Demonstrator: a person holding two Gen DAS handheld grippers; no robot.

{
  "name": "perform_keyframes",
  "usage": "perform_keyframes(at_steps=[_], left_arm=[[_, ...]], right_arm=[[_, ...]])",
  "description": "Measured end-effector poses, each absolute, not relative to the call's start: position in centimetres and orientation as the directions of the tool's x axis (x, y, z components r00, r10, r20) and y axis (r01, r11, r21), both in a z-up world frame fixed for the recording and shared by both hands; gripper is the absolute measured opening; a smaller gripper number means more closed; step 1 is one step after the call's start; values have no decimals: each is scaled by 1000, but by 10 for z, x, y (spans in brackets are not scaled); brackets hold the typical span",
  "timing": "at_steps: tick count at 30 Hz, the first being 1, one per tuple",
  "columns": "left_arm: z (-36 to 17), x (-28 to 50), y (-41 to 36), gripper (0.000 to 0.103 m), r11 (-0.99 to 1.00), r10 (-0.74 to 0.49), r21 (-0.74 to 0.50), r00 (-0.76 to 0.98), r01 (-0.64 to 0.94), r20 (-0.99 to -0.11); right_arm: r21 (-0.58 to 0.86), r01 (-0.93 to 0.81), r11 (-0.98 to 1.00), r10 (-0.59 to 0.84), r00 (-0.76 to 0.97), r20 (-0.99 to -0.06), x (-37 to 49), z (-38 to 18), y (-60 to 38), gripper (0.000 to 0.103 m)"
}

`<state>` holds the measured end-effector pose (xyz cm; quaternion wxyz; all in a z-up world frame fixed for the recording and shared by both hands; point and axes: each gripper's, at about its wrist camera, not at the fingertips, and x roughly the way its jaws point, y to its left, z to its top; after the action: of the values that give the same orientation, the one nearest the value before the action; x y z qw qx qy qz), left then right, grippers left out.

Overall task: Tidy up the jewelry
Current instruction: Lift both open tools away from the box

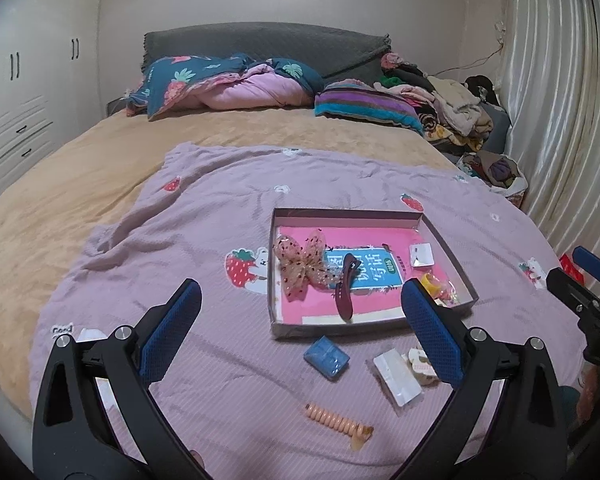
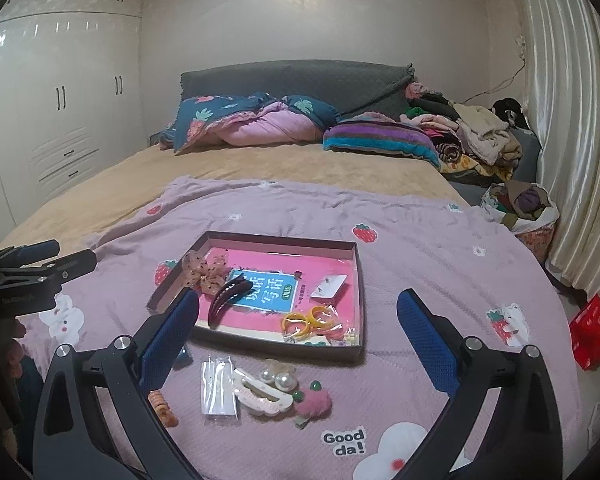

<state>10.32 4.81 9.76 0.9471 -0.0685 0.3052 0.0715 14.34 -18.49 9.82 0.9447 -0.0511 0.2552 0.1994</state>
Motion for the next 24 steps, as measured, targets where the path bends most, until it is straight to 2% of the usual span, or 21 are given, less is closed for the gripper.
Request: perform_keyframes(at_steps=[14,24], left_arm=[[87,79,55,93,978,99,-88,796,-187,-598],[74,59,62,93,977,110,-78,779,-199,-617]], right_arm=[[3,-419,908,364,785,-501,124,96,-189,99],[2,-434,901,366,760,-537,111,80,-194,99]])
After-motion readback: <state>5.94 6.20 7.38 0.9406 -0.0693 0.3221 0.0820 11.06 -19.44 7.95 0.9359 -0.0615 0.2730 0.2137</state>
